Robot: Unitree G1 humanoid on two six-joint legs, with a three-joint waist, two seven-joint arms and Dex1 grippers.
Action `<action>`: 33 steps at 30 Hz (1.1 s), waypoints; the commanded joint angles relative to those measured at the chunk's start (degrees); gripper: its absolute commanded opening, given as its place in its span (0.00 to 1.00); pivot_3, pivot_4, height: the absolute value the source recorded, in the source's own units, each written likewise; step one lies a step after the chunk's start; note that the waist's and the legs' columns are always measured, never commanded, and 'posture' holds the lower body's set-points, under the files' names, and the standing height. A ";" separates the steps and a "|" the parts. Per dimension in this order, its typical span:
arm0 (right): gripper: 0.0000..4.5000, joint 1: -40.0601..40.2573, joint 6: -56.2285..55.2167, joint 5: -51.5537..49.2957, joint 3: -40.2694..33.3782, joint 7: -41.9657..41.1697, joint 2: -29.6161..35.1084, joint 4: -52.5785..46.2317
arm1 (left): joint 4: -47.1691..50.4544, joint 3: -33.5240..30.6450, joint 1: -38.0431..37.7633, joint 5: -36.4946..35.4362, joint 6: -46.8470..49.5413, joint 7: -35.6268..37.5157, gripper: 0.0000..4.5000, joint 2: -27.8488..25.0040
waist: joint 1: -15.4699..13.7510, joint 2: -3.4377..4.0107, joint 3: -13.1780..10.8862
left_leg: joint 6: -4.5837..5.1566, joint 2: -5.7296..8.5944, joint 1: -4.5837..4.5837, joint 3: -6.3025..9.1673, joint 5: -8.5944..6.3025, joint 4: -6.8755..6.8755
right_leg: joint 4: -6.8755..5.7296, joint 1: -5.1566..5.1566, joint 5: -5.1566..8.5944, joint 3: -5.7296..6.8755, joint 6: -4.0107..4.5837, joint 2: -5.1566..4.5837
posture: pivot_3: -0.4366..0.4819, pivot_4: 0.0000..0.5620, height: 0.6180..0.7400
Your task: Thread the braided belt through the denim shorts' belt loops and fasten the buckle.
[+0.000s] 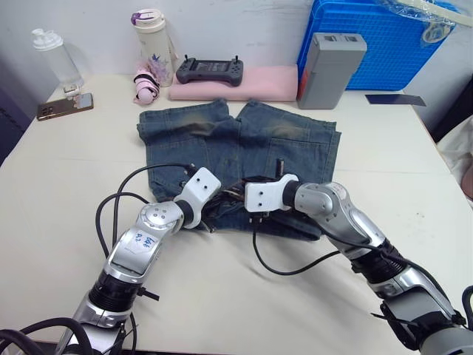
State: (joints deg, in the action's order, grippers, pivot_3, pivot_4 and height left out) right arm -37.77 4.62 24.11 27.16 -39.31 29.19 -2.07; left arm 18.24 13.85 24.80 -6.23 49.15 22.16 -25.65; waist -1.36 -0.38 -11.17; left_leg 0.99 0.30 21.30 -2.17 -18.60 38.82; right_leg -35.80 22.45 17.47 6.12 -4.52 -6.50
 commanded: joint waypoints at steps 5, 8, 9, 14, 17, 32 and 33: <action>0.00 0.80 1.87 0.28 -2.78 0.07 -0.52 -2.77 | 2.95 -4.89 -3.30 -6.85 3.50 5.53 0.46 0.82 | 0.18 0.00 0.00 | 0.00 -0.02 0.02 0.00 0.00 -0.01 | 0.00 0.02 0.00 0.00 0.00 0.00 | 0.48 0.27 0.77; 0.00 1.14 2.72 0.42 -2.96 0.05 -0.63 -3.37 | 4.24 -13.70 -3.92 -15.23 9.24 10.02 0.75 -0.35 | 0.24 0.00 -0.01 | 0.00 -0.03 0.07 0.00 0.00 -0.02 | 0.02 0.07 0.00 0.01 0.00 0.02 | 0.48 0.27 0.77; 0.00 1.21 2.95 0.49 -2.98 0.06 -0.67 -3.49 | 4.07 -16.96 -4.08 -17.78 10.18 11.60 0.75 -1.31 | 0.47 0.01 -0.02 | -0.01 -0.04 0.08 0.01 0.00 -0.01 | 0.01 0.08 0.00 0.01 0.00 0.03 | 0.48 0.27 0.77; 0.00 1.27 3.93 0.72 -3.04 0.37 -1.09 -3.69 | -2.12 -28.45 -3.03 -27.10 12.68 19.61 0.56 -7.76 | 1.44 0.01 -0.04 | -0.06 -0.07 0.07 0.03 0.03 0.06 | -0.02 0.09 0.00 0.03 0.01 0.05 | 0.48 0.27 0.77; 0.00 1.35 4.25 0.86 -3.18 0.63 -1.31 -3.82 | -11.53 -27.55 0.16 -23.97 6.99 21.51 0.27 -11.68 | 1.51 0.02 -0.05 | -0.08 -0.06 0.05 0.03 0.04 0.07 | -0.03 0.10 0.00 0.01 0.01 0.05 | 0.48 0.27 0.77; 0.00 11.84 6.08 -6.01 -19.10 1.18 5.48 -13.60 | -44.90 -9.48 12.39 -4.83 -16.11 26.68 0.02 -13.78 | 1.27 -0.02 -0.08 | -0.02 -0.01 0.27 -0.08 0.01 0.14 | -0.17 0.26 -0.01 0.04 -0.01 0.04 | 0.48 0.27 0.77; 0.00 12.47 5.44 -6.90 -20.50 1.47 5.83 -14.15 | -44.95 -9.20 12.16 -4.36 -16.91 26.96 0.02 -13.81 | 1.36 -0.02 -0.08 | -0.01 -0.01 0.19 -0.09 0.02 0.14 | -0.17 0.20 -0.01 0.01 -0.03 0.03 | 0.48 0.27 0.77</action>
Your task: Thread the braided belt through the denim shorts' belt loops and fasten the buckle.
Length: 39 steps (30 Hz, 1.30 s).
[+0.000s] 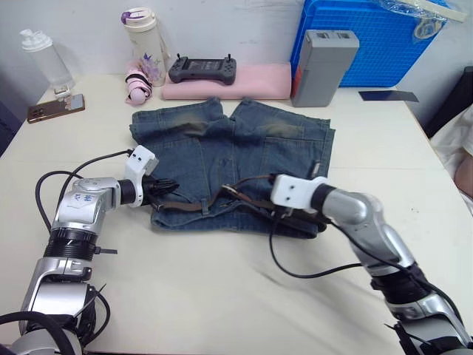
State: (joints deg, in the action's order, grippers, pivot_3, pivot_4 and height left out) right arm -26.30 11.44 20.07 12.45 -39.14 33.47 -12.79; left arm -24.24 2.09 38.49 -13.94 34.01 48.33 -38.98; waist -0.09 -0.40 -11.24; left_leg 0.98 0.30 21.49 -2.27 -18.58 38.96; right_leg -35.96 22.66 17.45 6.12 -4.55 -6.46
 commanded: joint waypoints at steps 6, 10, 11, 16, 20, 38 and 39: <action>0.00 1.59 -7.31 -4.59 -5.22 1.57 1.15 -6.71 | -1.94 0.90 -1.47 3.39 -4.84 0.71 0.02 0.24 | 0.16 0.01 0.00 | -0.04 -0.03 -0.25 -0.06 0.02 -0.05 | 0.00 -0.06 0.00 -0.11 0.00 -0.01 | 0.48 0.27 0.77; 0.00 -0.15 -7.36 -1.91 -0.27 1.66 -1.70 -7.21 | 2.88 -2.69 -1.55 1.22 -7.27 0.24 0.02 0.65 | 0.14 0.00 0.00 | -0.03 -0.03 -0.19 -0.06 0.02 -0.05 | -0.05 -0.04 0.00 -0.09 0.00 -0.01 | 0.48 0.27 0.77; 0.00 -0.62 -7.09 -0.95 0.85 1.81 -2.31 -6.96 | 4.88 -3.79 -1.80 0.37 -7.50 0.28 0.08 0.66 | 0.16 0.00 0.00 | -0.03 -0.03 -0.17 -0.05 0.02 -0.05 | -0.07 -0.02 0.00 -0.09 0.01 -0.01 | 0.48 0.27 0.77; 0.00 -2.10 -5.22 1.87 3.93 1.71 -4.00 -5.83 | 19.33 -8.13 -4.29 -7.40 -2.60 2.08 0.51 1.24 | 0.06 -0.05 -0.03 | 0.02 -0.03 0.19 0.08 -0.01 0.00 | 0.01 0.16 0.00 0.03 0.00 -0.02 | 0.48 0.27 0.77; 0.00 -2.73 -4.31 3.10 4.88 1.47 -4.39 -4.99 | 32.20 -7.50 -7.64 -12.76 1.18 1.56 0.80 4.09 | 0.12 -0.05 -0.03 | 0.06 -0.01 0.24 0.10 -0.03 0.01 | 0.08 0.14 0.00 0.05 -0.01 -0.05 | 0.48 0.27 0.77; 0.00 -3.65 -4.25 3.91 6.37 0.68 -5.84 -5.84 | 26.62 3.15 -4.58 -1.13 -9.26 -2.43 0.80 8.66 | 0.16 -0.06 -0.04 | 0.03 -0.03 0.14 0.00 0.02 0.03 | 0.00 0.13 0.00 -0.02 0.00 0.04 | 0.48 0.27 0.77; 0.00 -3.68 -4.21 3.96 6.51 0.70 -5.92 -5.90 | 26.04 3.24 -4.32 -0.83 -9.63 -2.55 0.75 8.87 | 0.16 -0.06 -0.04 | 0.03 -0.03 0.14 0.00 0.02 0.02 | 0.00 0.13 0.00 -0.01 0.00 0.04 | 0.48 0.27 0.77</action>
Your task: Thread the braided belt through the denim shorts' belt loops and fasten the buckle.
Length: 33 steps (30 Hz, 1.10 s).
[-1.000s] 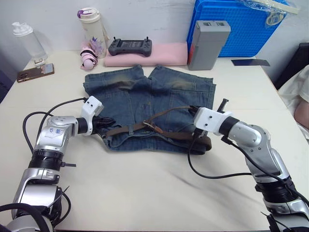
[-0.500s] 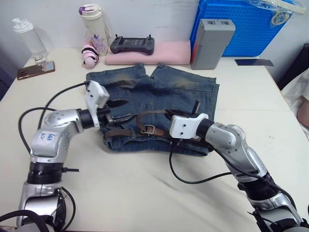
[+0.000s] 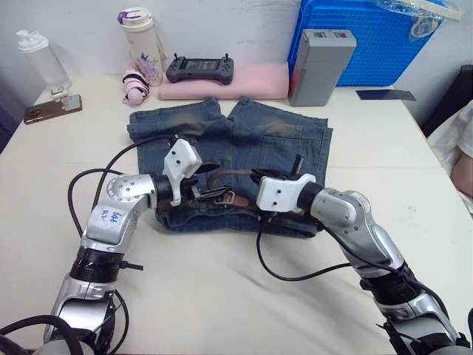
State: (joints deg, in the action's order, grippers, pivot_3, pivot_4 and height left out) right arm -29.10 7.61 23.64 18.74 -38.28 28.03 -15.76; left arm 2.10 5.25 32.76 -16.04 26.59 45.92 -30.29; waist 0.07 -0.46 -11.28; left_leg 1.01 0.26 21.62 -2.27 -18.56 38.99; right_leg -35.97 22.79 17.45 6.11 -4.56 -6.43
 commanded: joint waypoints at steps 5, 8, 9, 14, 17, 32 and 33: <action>0.00 -0.99 -0.14 0.53 0.75 -0.03 -0.89 -3.19 | -2.02 0.12 2.32 2.62 -3.06 -0.95 0.33 0.94 | 0.01 0.00 0.00 | 0.00 -0.01 0.00 0.00 0.00 0.02 | -0.03 0.00 0.00 0.00 0.00 0.00 | 0.48 0.27 0.77; 0.00 -1.05 -0.10 0.60 0.82 0.05 -1.24 -3.23 | -2.42 0.43 1.93 3.60 -3.94 -1.10 0.04 1.09 | 0.01 0.00 0.00 | 0.00 -0.01 0.00 0.01 0.00 0.03 | -0.04 0.00 0.00 0.00 0.00 0.00 | 0.48 0.27 0.77; 0.00 -1.07 0.10 0.54 0.76 0.08 -1.45 -3.25 | -2.33 0.44 1.60 3.75 -4.08 -1.11 0.02 1.12 | 0.02 0.00 0.00 | 0.00 -0.01 0.00 0.01 0.00 0.03 | -0.03 0.00 0.00 0.00 0.00 0.00 | 0.48 0.27 0.77; 0.00 -1.02 2.91 -0.13 -0.62 1.00 -3.11 -3.53 | -0.72 -0.82 -0.61 2.26 -2.81 -2.05 0.02 2.40 | 0.05 0.00 0.00 | 0.00 -0.01 0.00 0.00 0.00 0.03 | -0.04 0.00 0.00 0.00 0.00 0.00 | 0.48 0.27 0.77; 0.27 -0.35 10.22 -2.64 -3.12 1.26 -6.29 -4.43 | 0.69 -1.63 -3.10 1.87 -2.54 -3.84 0.00 3.92 | 0.04 0.00 0.00 | 0.00 -0.01 -0.01 0.02 0.00 0.04 | -0.05 0.00 0.00 0.00 0.00 0.00 | 0.48 0.27 0.77; 0.30 -1.34 36.64 -16.00 -5.37 -1.56 -15.20 -9.87 | 12.12 -16.71 -8.64 -19.32 6.53 -18.64 0.00 21.84 | 0.28 0.00 0.00 | -0.02 -0.05 -0.04 0.05 0.01 0.00 | -0.08 -0.02 0.00 0.01 -0.01 0.01 | 0.48 0.27 0.77; 0.17 -1.77 38.40 -16.92 -4.96 -1.41 -16.04 -9.80 | 12.90 -16.99 -9.28 -20.54 7.30 -19.13 0.00 22.35 | 0.30 0.00 0.01 | -0.02 -0.05 -0.04 0.04 0.01 0.01 | -0.08 -0.02 0.00 0.00 0.00 0.01 | 0.48 0.27 0.77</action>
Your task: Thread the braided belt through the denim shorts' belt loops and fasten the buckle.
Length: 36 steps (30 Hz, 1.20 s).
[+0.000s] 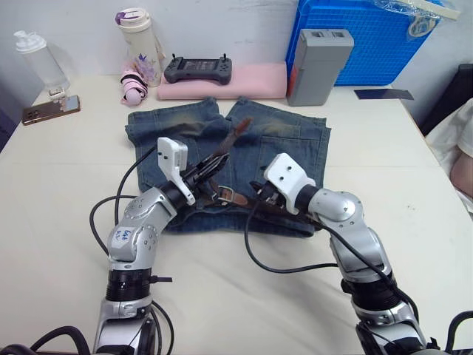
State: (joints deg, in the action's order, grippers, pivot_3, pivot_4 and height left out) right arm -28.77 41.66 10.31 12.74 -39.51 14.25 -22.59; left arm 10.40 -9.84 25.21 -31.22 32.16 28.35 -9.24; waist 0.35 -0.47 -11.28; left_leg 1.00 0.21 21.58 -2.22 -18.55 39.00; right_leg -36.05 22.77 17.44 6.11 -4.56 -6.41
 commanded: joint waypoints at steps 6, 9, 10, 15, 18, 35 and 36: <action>0.01 -3.97 4.66 -2.13 9.42 1.69 -2.90 6.58 | 9.50 -4.39 -7.72 -12.03 5.80 -4.91 0.00 1.79 | -0.15 -0.01 0.01 | 0.02 0.04 -0.01 0.01 -0.01 0.02 | 0.02 -0.02 0.00 -0.01 0.00 -0.03 | 0.48 0.27 0.77; 0.01 -4.21 5.37 -1.64 13.13 0.84 -1.32 9.49 | 10.63 -6.13 -9.88 -13.62 6.57 -6.30 0.00 0.50 | -0.09 -0.01 0.01 | 0.03 0.05 -0.01 0.01 -0.01 0.01 | 0.02 -0.01 0.00 -0.01 0.00 -0.03 | 0.48 0.27 0.77; 0.01 -4.28 5.04 -1.25 14.19 0.65 -0.52 9.91 | 10.77 -6.44 -10.33 -13.99 6.62 -6.49 0.00 0.05 | -0.06 -0.01 0.01 | 0.02 0.04 -0.01 0.01 -0.01 0.01 | 0.02 -0.01 0.00 -0.02 0.00 -0.02 | 0.48 0.27 0.77; 0.01 -3.24 3.73 -0.32 17.08 1.18 2.19 12.10 | 9.44 -10.25 -15.99 -13.25 5.63 -6.62 0.00 -4.36 | 0.07 -0.03 0.07 | 0.01 0.04 -0.13 -0.04 -0.03 -0.04 | 0.02 -0.05 0.00 -0.07 0.00 -0.02 | 0.48 0.27 0.77; 0.01 -3.14 2.84 -0.94 16.82 1.45 2.20 11.64 | 8.66 -10.76 -19.09 -12.12 4.42 -6.04 0.00 -6.10 | -0.08 -0.07 0.09 | 0.00 0.03 -0.17 -0.03 -0.03 -0.06 | 0.04 -0.08 0.00 -0.07 0.01 -0.02 | 0.48 0.27 0.77; 0.01 -4.53 10.68 -13.21 7.11 1.06 0.98 0.78 | 7.80 -6.75 -21.90 -10.24 1.32 -6.41 0.00 -5.64 | -0.03 -0.10 0.11 | -0.01 0.01 -0.17 -0.03 -0.11 -0.23 | 0.11 -0.03 0.01 -0.07 0.03 -0.04 | 0.48 0.27 0.77; 0.01 -4.62 10.59 -13.08 7.69 1.36 0.85 1.07 | 7.83 -6.71 -21.90 -10.24 1.23 -6.50 0.00 -5.64 | -0.04 -0.10 0.11 | -0.01 0.01 -0.17 -0.03 -0.11 -0.24 | 0.11 -0.03 0.02 -0.07 0.04 -0.04 | 0.48 0.27 0.77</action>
State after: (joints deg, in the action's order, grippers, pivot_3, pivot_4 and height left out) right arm -32.62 52.62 -1.95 19.77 -38.66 15.21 -19.87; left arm 17.33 -16.69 3.80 -41.64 34.26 21.82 -14.64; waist 0.31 -0.57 -11.17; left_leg 0.99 0.22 21.41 -2.25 -18.66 38.76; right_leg -35.93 22.74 17.46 6.04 -4.52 -6.46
